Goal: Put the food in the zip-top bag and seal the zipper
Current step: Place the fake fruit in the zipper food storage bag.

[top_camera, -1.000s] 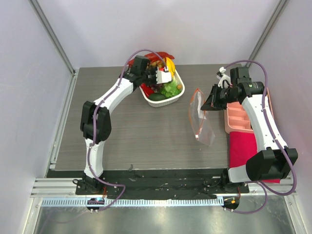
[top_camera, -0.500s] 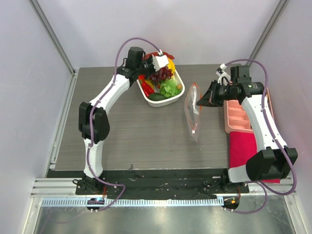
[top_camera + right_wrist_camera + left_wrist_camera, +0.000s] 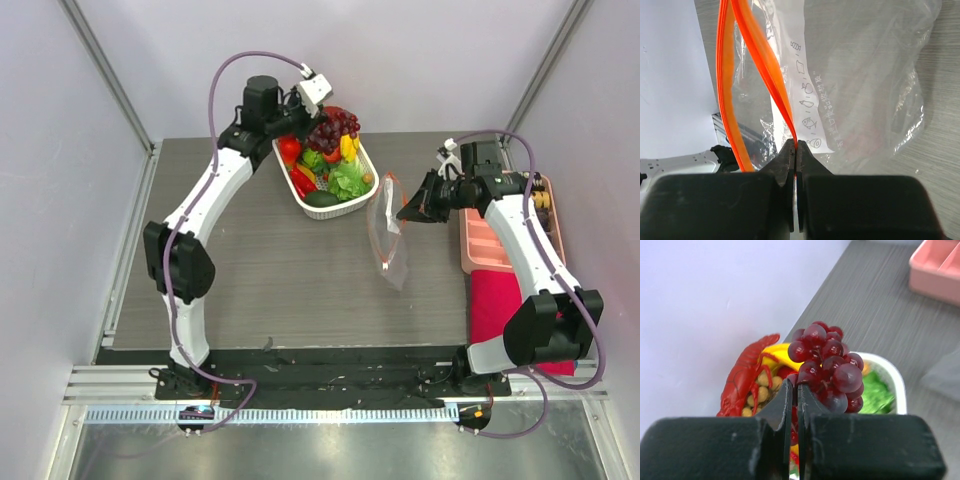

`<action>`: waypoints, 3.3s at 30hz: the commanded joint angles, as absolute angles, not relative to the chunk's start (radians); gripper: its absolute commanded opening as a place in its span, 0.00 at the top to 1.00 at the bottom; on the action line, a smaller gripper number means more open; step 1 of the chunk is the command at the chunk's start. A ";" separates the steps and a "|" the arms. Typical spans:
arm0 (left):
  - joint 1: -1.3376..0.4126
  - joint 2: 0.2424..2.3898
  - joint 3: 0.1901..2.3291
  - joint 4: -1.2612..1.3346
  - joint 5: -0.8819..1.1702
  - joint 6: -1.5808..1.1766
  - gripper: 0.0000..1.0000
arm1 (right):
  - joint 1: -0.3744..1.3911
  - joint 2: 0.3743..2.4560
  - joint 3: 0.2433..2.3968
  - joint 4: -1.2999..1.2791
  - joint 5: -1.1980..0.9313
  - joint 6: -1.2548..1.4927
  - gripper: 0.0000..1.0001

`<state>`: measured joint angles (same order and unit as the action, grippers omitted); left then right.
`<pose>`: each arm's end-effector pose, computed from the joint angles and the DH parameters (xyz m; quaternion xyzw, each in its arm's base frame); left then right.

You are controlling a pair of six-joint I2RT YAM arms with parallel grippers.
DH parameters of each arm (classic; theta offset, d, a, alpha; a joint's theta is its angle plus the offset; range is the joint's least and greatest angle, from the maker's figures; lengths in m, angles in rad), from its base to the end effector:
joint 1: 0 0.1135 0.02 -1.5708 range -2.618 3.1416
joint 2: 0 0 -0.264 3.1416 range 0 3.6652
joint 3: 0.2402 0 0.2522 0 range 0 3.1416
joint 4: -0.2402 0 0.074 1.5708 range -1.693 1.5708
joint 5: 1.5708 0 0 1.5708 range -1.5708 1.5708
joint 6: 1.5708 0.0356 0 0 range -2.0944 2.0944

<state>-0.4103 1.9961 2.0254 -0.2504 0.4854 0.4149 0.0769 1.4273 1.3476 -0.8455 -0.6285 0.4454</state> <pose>0.4289 -0.2047 0.3980 0.4415 0.6341 -0.1863 0.6069 0.2906 0.0434 0.3330 0.0689 0.9046 0.3611 0.2158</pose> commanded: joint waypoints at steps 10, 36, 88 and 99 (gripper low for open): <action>-0.512 1.757 2.017 -0.104 0.560 -0.116 1.00 | 0.094 1.436 1.298 -0.712 -0.609 0.514 0.99; -0.698 1.577 1.434 -0.066 0.439 -0.259 1.00 | 0.012 1.402 1.279 -0.753 -0.680 0.500 0.99; -0.767 1.703 1.671 -0.503 0.294 -0.207 0.26 | -0.020 1.335 1.241 -0.635 -0.963 0.492 0.99; -0.606 1.717 1.467 -0.408 0.339 -0.478 0.33 | -0.020 1.332 1.252 -0.621 -0.997 0.499 0.99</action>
